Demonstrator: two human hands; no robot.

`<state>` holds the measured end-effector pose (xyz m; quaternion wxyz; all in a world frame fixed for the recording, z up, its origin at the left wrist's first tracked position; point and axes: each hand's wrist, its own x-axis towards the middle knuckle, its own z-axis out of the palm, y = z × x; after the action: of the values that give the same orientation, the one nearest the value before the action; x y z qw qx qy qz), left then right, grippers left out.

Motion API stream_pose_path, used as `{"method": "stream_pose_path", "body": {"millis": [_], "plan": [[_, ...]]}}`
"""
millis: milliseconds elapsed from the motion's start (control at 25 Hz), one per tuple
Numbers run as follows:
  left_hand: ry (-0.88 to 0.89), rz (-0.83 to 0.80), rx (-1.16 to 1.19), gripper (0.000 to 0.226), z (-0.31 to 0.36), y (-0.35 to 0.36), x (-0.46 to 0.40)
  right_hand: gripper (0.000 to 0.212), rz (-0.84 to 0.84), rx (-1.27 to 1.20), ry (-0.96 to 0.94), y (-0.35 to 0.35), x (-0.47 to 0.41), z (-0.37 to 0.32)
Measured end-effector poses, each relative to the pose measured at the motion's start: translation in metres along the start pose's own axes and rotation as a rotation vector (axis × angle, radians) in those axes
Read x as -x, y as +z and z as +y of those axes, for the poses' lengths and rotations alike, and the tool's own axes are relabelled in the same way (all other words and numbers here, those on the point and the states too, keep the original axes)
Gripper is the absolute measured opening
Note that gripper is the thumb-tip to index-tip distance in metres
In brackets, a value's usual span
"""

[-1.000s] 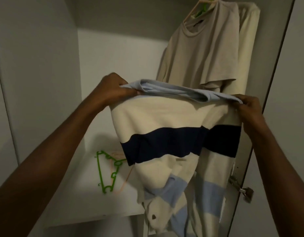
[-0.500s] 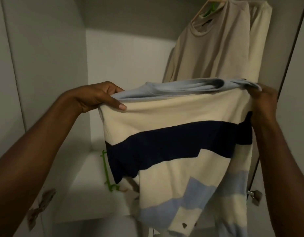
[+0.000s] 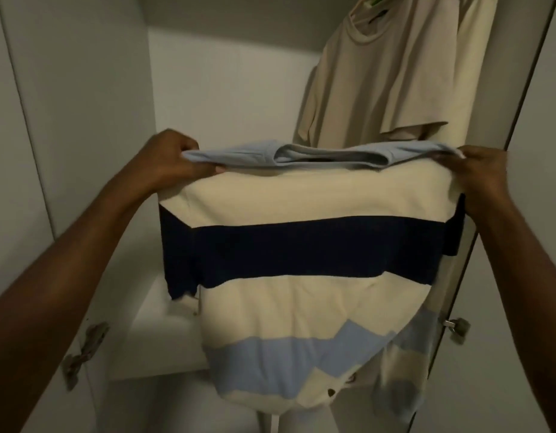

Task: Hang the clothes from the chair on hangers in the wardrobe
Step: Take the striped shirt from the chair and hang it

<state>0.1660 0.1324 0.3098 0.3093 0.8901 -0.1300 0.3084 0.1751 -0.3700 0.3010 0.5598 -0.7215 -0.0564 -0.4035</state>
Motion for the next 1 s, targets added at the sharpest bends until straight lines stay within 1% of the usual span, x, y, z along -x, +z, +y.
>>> {"method": "stream_pose_path", "body": {"millis": [40, 80, 120, 160, 200, 240, 280, 320, 360, 440, 480, 520, 560, 600, 640, 680, 720, 800, 880, 960, 1000], "plan": [[0.048, 0.1, -0.058, 0.037, 0.01, -0.001, 0.006, 0.016, -0.032, 0.035, 0.025, -0.001, 0.003, 0.0], [0.081, 0.116, 0.009, 0.036, 0.018, -0.004, 0.01, 0.023, -0.029, 0.026, 0.036, -0.003, 0.004, 0.0], [0.084, 0.034, 0.187, 0.038, 0.026, -0.01, 0.015, 0.026, 0.016, -0.041, 0.036, -0.005, 0.002, -0.001], [0.051, -0.103, 0.364, 0.043, 0.032, -0.016, 0.021, 0.026, 0.076, -0.115, 0.04, -0.004, -0.001, -0.005], [0.02, -0.243, 0.461, 0.051, 0.037, -0.02, 0.025, 0.023, 0.091, -0.156, 0.044, -0.002, -0.001, -0.011], [0.019, -0.339, 0.475, 0.058, 0.034, -0.021, 0.023, 0.019, 0.061, -0.133, 0.053, 0.002, -0.001, -0.013], [0.028, -0.387, 0.461, 0.066, 0.031, -0.02, 0.022, 0.016, 0.007, -0.083, 0.058, 0.005, 0.002, -0.013], [0.045, -0.386, 0.455, 0.073, 0.025, -0.016, 0.019, 0.017, -0.012, -0.053, 0.048, 0.006, 0.005, -0.01], [0.02, -0.374, 0.488, 0.077, 0.02, -0.013, 0.02, 0.021, 0.016, -0.065, 0.042, 0.005, 0.004, -0.005], [-0.027, -0.322, 0.637, 0.071, 0.005, -0.011, 0.022, 0.023, 0.097, -0.141, 0.077, -0.001, 0.004, -0.006], [-0.024, -0.313, 0.665, 0.065, -0.001, -0.013, 0.024, 0.022, 0.075, -0.12, 0.106, -0.002, 0.007, -0.008], [-0.018, -0.295, 0.634, 0.057, -0.003, -0.016, 0.023, 0.02, 0.018, -0.074, 0.114, -0.002, 0.01, -0.007], [-0.004, -0.242, 0.543, 0.048, -0.004, -0.016, 0.02, 0.02, -0.013, -0.026, 0.111, -0.002, 0.013, -0.005], [-0.013, -0.166, 0.419, 0.041, -0.004, -0.015, 0.017, 0.021, -0.005, -0.003, 0.088, -0.003, 0.013, 0.001], [-0.065, -0.08, 0.31, 0.037, -0.006, -0.011, 0.013, 0.021, 0.019, -0.019, 0.07, -0.002, 0.014, 0.0], [-0.124, -0.015, 0.268, 0.034, -0.008, -0.007, 0.011, 0.019, 0.016, -0.042, 0.059, -0.001, 0.015, -0.003], [-0.155, 0.016, 0.254, 0.032, -0.009, -0.001, 0.01, 0.015, -0.014, -0.044, 0.077, 0.0, 0.018, -0.008], [-0.121, 0.024, 0.196, 0.035, -0.012, 0.005, 0.009, 0.016, -0.066, -0.01, 0.109, 0.001, 0.019, -0.004], [-0.062, 0.031, 0.206, 0.038, -0.016, 0.006, 0.013, 0.017, -0.055, -0.035, 0.103, 0.0, 0.02, 0.004], [-0.007, 0.023, 0.196, 0.035, -0.025, 0.01, 0.018, 0.018, -0.059, -0.054, 0.09, 0.003, 0.018, 0.016], [0.013, 0.023, 0.134, 0.032, -0.033, 0.014, 0.019, 0.019, -0.075, -0.018, 0.098, 0.008, 0.02, 0.026]]}}
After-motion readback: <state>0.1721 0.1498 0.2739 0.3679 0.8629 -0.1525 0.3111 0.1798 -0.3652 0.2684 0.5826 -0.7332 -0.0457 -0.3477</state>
